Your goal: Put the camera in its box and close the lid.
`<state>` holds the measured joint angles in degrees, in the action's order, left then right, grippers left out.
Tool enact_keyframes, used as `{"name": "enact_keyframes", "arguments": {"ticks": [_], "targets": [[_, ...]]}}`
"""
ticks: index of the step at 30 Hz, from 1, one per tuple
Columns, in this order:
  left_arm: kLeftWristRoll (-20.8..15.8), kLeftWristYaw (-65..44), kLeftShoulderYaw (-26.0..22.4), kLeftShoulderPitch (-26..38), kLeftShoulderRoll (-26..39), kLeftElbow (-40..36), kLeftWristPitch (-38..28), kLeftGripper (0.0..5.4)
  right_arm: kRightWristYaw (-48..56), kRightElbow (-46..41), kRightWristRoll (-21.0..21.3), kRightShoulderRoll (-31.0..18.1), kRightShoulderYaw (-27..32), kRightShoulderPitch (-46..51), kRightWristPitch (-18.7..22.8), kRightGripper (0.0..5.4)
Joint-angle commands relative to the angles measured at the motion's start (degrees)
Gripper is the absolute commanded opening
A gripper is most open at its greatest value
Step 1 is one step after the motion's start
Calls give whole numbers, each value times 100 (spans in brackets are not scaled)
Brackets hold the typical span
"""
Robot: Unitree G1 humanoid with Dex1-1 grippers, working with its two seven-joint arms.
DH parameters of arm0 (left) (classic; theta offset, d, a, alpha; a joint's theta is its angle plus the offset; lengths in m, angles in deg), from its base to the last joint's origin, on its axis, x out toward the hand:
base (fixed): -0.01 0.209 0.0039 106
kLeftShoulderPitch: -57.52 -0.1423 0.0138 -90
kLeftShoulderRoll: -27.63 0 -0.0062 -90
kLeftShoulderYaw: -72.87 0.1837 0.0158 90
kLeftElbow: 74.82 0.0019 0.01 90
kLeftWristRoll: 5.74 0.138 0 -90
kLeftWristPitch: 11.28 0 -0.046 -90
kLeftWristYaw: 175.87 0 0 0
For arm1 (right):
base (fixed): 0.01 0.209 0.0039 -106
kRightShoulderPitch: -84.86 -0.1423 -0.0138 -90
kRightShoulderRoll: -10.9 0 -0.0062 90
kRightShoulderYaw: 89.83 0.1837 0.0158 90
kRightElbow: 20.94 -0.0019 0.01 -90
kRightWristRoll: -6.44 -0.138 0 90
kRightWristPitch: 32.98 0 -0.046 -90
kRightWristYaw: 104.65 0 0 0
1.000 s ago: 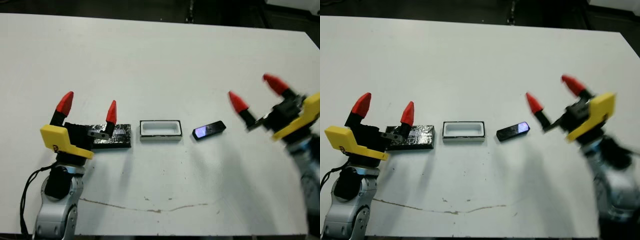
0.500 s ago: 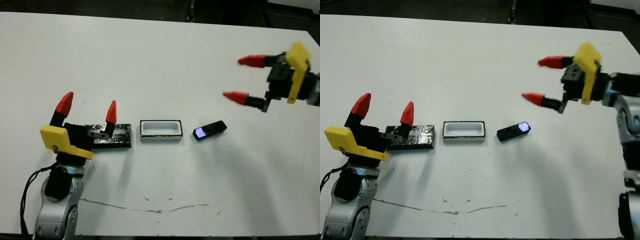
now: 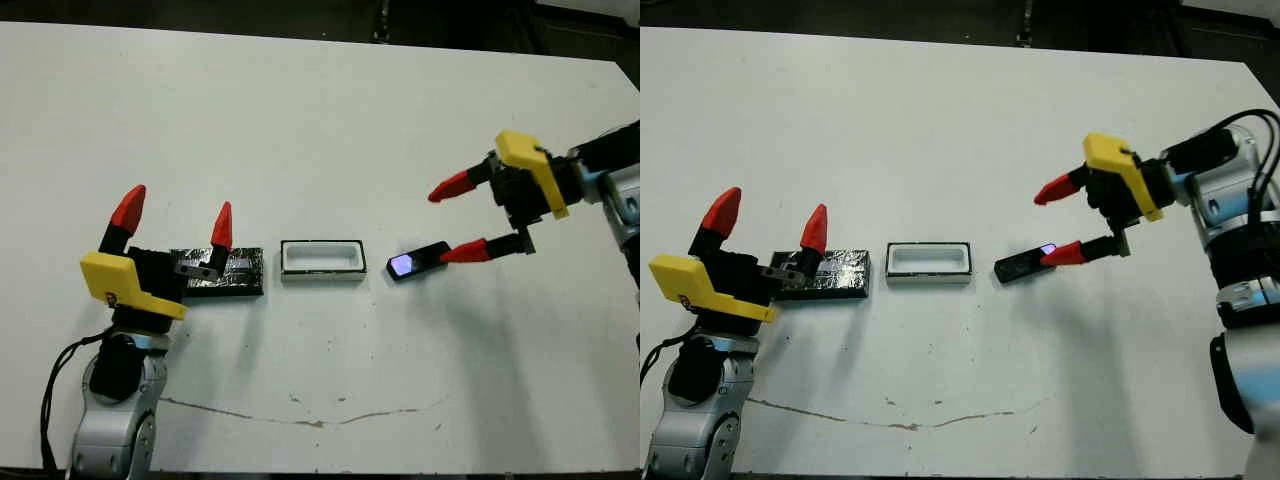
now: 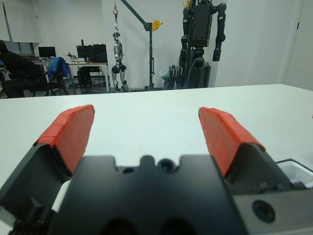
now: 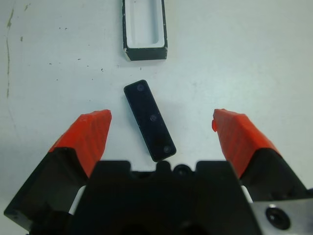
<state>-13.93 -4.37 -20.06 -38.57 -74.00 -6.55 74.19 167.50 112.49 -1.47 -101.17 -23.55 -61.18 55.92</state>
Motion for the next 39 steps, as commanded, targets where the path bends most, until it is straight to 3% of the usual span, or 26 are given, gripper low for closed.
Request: {"name": "enact_keyframes", "arguments": {"ticks": [1, 3, 9, 21, 26, 33, 39], "targets": [[36, 55, 10, -48, -8, 11, 53, 540, 35, -29, 204, 5, -105, -89, -174, 539], [92, 72, 15, -47, 3, 19, 17, 540, 35, -155, 398, 14, -85, -71, -77, 523], [1, 37, 23, -51, -9, 33, 4, 540, 7, -162, 482, 140, 2, 27, -68, 540], [-1, 33, 28, -29, 5, 3, 26, 540, -87, -599, 714, 306, 92, 356, 798, 517], [45, 66, 35, -19, 10, -20, 59, 540, -233, -848, 774, 275, 142, 596, 847, 468], [47, 68, 48, -23, -6, -8, 25, 540, -178, -789, 752, 336, 210, 774, 583, 420], [31, 64, 38, -29, 9, -12, 49, 540, -226, -821, 904, 370, 140, 855, 520, 448]]}}
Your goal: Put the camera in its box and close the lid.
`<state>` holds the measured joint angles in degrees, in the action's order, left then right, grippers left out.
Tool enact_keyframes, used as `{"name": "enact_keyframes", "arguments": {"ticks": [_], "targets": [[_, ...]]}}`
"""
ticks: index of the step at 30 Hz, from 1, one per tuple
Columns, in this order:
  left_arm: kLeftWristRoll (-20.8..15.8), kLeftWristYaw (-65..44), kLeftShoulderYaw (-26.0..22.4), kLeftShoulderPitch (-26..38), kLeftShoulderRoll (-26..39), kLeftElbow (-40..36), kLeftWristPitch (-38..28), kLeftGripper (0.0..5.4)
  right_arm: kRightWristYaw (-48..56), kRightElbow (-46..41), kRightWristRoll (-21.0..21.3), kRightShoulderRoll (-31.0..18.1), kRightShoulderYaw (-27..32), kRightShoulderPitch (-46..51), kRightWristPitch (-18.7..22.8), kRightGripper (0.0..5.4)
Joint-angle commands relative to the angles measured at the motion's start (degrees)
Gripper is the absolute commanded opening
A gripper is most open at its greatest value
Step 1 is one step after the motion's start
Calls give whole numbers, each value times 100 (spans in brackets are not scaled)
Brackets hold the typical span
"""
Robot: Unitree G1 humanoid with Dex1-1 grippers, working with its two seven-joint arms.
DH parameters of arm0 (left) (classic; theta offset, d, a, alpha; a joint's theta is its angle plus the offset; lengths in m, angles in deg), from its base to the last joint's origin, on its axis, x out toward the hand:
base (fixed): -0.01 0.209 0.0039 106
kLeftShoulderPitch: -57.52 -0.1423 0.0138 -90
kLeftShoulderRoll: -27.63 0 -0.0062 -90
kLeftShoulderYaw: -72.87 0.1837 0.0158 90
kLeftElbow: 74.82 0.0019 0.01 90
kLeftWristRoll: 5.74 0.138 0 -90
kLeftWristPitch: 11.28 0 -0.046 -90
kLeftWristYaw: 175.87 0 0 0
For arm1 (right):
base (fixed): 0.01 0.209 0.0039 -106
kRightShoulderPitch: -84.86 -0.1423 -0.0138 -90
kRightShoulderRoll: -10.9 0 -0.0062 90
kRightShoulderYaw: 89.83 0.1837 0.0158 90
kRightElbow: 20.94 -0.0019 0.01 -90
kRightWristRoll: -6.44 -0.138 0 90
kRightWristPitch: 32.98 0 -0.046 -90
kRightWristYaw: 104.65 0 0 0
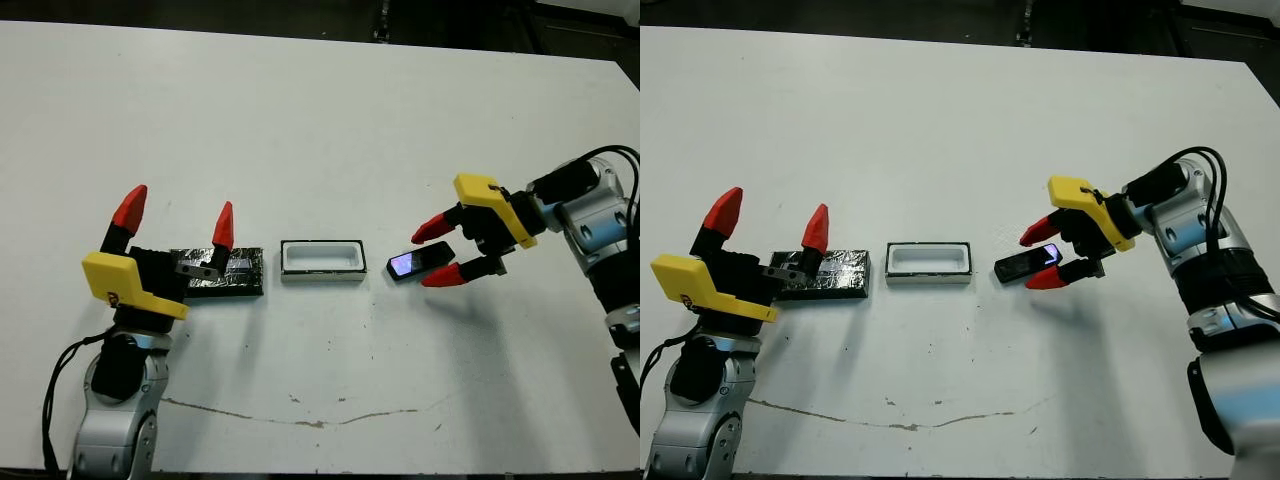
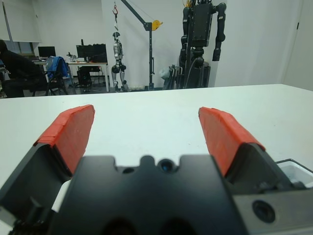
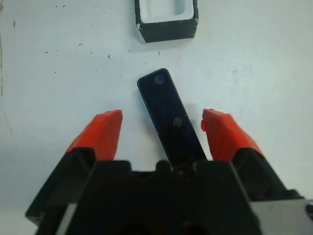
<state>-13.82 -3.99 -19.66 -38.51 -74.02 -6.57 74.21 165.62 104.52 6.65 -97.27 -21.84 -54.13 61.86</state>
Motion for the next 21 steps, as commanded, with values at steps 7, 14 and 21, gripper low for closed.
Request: {"name": "enact_keyframes", "arguments": {"ticks": [7, 14, 21], "targets": [[-15, 17, 0, -70, 11, -8, 15, 540, -185, -171, 190, 0, -33, 319, 101, 378], [6, 17, -2, -72, 17, 1, -16, 540, -285, -334, 219, 9, -20, 493, 48, 280], [-21, 31, 2, -68, -1, -20, 24, 540, -390, -336, 84, 65, 121, 601, 182, 181]]}}
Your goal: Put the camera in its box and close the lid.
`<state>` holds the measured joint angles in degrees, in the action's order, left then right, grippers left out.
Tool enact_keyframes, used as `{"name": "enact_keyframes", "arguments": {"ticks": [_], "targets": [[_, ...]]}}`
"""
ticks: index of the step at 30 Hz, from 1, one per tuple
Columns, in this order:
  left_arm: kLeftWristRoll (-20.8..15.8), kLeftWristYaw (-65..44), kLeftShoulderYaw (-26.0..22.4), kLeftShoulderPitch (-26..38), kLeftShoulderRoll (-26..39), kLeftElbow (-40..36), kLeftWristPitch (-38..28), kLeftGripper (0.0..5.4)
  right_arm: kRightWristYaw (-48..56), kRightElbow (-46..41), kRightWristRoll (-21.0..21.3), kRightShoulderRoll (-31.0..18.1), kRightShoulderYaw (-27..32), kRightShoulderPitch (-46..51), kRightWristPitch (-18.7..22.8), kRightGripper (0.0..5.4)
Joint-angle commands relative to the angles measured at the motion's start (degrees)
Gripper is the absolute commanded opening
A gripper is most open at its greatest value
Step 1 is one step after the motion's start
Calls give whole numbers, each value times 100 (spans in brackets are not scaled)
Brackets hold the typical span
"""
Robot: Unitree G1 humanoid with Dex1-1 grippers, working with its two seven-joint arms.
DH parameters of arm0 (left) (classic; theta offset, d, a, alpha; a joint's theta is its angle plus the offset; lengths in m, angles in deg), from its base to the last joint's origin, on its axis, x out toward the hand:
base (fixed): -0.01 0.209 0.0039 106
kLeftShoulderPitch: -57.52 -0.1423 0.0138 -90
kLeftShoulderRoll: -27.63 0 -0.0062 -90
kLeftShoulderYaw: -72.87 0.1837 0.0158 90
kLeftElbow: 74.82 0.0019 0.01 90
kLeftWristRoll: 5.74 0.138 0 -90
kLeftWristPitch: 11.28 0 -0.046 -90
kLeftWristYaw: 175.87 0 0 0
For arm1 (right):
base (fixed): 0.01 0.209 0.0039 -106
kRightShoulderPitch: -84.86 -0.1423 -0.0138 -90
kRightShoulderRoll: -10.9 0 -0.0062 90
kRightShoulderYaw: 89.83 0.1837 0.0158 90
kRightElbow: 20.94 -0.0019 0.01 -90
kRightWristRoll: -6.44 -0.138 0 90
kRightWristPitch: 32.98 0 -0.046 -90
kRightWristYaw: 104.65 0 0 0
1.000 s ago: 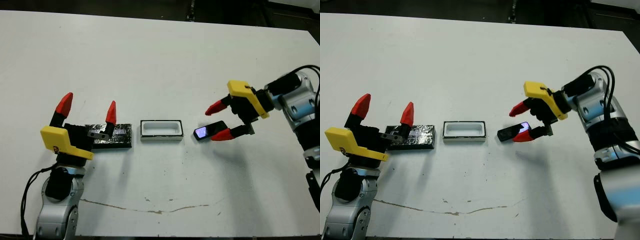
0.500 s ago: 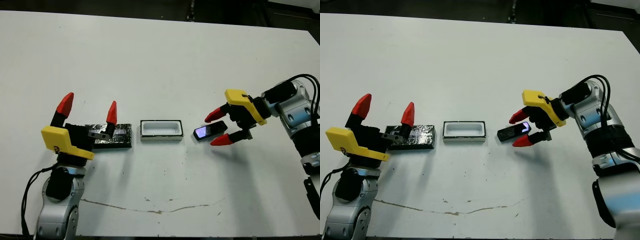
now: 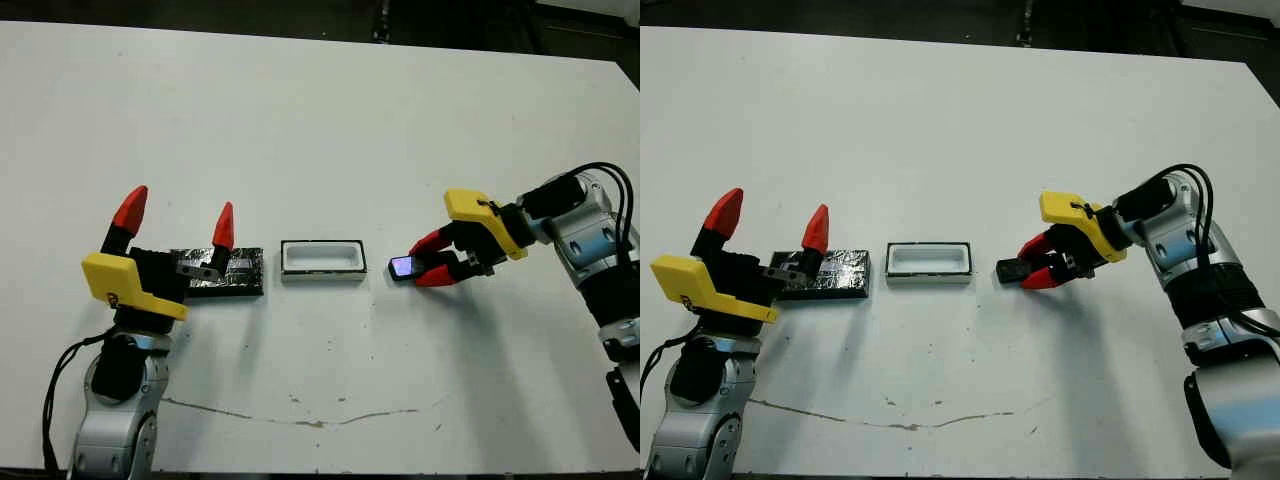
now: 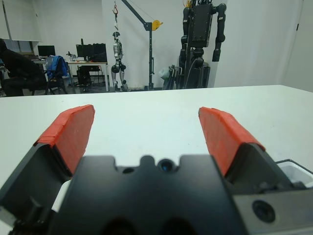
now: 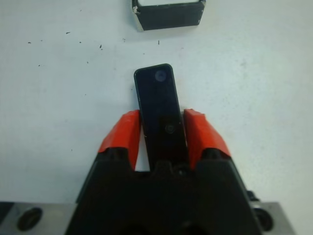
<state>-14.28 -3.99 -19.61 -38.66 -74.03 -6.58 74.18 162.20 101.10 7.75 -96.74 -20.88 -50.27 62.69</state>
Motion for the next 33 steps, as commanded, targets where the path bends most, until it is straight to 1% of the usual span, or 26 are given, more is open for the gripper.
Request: {"name": "enact_keyframes", "arguments": {"ticks": [1, 8, 11, 14, 15, 18, 20, 24, 26, 29, 33], "targets": [[36, 29, -3, -51, 5, -10, 11, 540, -112, -50, -34, 4, 59, 249, 101, 169], [4, 30, -1, -66, -9, -17, 30, 540, -268, -464, -141, -55, 246, 397, 130, 166], [18, 40, 0, -68, -6, -28, 40, 540, -256, -663, -144, -115, 268, 354, 383, 166], [35, 34, -1, -54, 2, -2, 3, 540, -40, -648, -489, -86, 446, 261, 931, 166], [44, 41, 2, -51, -3, 5, -2, 540, -2, -667, -587, -92, 505, 218, 1036, 166], [54, 48, 12, -54, -11, 9, 5, 540, -18, -776, -881, -97, 753, 126, 1219, 166], [36, 33, 8, -59, -12, 26, -15, 540, -36, -813, -994, -85, 840, 37, 1314, 166], [26, 4, 8, -59, 10, 32, -24, 540, -207, -898, -916, 26, 780, -247, 1219, 166], [13, 1, 13, -55, 6, 27, -14, 540, -205, -708, -902, 181, 692, -485, 1294, 166], [48, 40, 29, -58, 0, 2, 40, 540, -207, -499, -859, 392, 586, -748, 1122, 166], [41, 37, 41, -56, -11, 21, -7, 540, -143, -284, -877, 726, 428, -1000, 1098, 166]]}}
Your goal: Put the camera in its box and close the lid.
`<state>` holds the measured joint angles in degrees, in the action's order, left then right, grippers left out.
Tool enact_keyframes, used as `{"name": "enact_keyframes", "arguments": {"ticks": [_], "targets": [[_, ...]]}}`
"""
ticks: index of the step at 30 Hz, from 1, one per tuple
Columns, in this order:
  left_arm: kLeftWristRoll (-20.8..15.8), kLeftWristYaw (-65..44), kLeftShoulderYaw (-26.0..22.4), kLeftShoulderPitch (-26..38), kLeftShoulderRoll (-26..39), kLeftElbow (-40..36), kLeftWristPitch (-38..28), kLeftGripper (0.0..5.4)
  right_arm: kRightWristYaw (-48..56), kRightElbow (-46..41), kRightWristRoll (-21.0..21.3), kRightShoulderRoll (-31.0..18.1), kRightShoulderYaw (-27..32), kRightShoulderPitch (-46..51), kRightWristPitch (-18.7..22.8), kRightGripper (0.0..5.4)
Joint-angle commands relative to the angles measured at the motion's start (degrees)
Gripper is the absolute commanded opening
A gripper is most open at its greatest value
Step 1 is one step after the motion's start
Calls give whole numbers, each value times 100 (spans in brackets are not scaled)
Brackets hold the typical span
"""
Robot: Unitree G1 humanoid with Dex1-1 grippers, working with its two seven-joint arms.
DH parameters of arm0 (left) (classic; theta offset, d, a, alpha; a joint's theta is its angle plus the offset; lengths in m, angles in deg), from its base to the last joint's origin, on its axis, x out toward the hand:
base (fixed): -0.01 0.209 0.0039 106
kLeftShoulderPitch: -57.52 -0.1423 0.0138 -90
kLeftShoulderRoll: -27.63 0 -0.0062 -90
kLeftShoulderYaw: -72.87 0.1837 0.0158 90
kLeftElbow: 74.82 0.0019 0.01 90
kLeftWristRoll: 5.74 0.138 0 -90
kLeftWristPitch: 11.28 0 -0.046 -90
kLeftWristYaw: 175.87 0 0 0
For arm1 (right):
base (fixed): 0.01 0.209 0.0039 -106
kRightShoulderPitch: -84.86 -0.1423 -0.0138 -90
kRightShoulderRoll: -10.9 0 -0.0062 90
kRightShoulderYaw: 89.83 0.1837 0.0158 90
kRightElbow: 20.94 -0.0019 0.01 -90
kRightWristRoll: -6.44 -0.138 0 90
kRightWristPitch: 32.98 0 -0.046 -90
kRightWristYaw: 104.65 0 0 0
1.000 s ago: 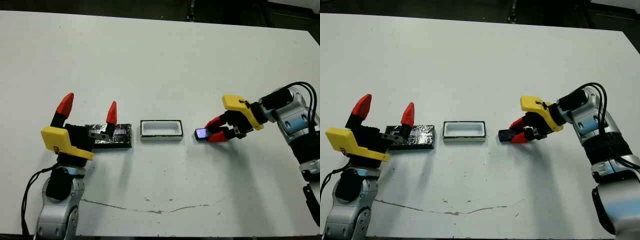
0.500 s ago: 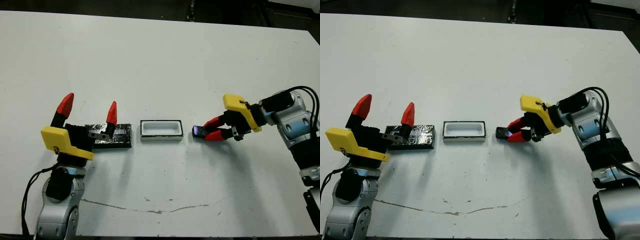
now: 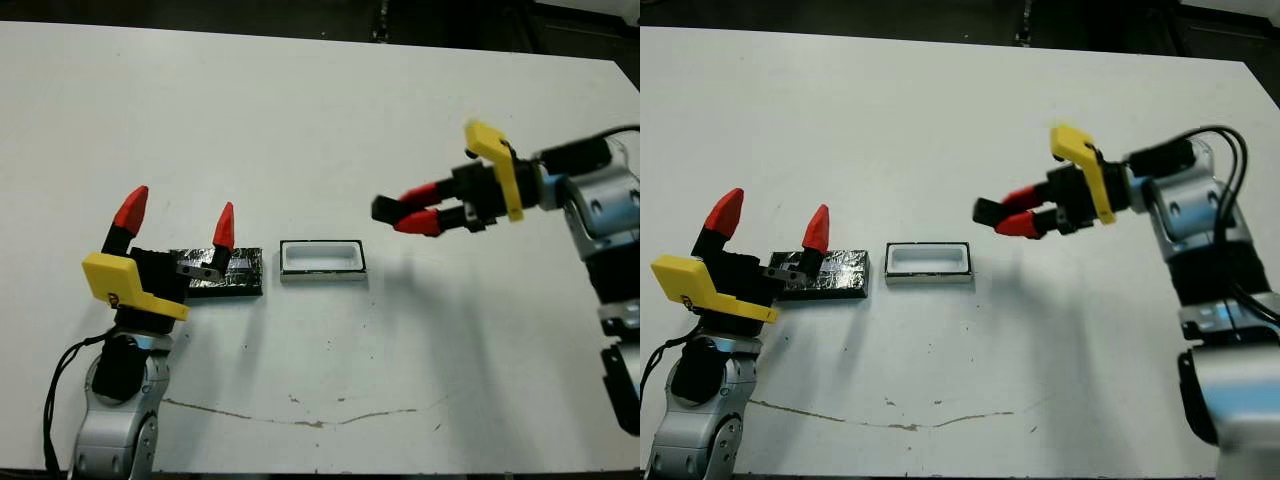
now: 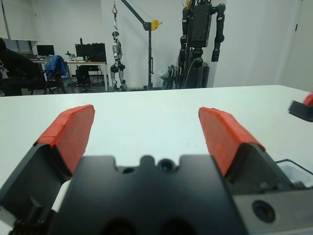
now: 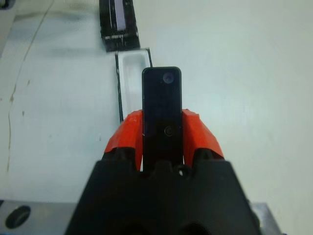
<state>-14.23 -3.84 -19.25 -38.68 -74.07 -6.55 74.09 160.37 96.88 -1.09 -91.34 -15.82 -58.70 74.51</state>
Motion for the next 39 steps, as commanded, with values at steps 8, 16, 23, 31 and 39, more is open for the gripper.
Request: {"name": "enact_keyframes", "arguments": {"ticks": [8, 16, 23, 31, 39], "targets": [[80, 45, -7, -62, -1, -4, 13, 540, -97, 540, 156, 936, -336, -254, -603, 166], [67, 48, -1, -30, 2, -30, 74, 540, -271, 580, 429, 1261, -589, -359, -381, 166], [78, 66, -1, -23, 3, -53, 111, 540, -261, 628, 426, 1407, -594, -299, -323, 166], [109, 75, -3, -26, 6, -49, 71, 540, -239, 771, 308, 1445, -464, -126, -521, 166], [87, 76, 12, -30, -12, -53, 80, 540, -221, 718, 382, 1396, -549, -13, -597, 166]]}}
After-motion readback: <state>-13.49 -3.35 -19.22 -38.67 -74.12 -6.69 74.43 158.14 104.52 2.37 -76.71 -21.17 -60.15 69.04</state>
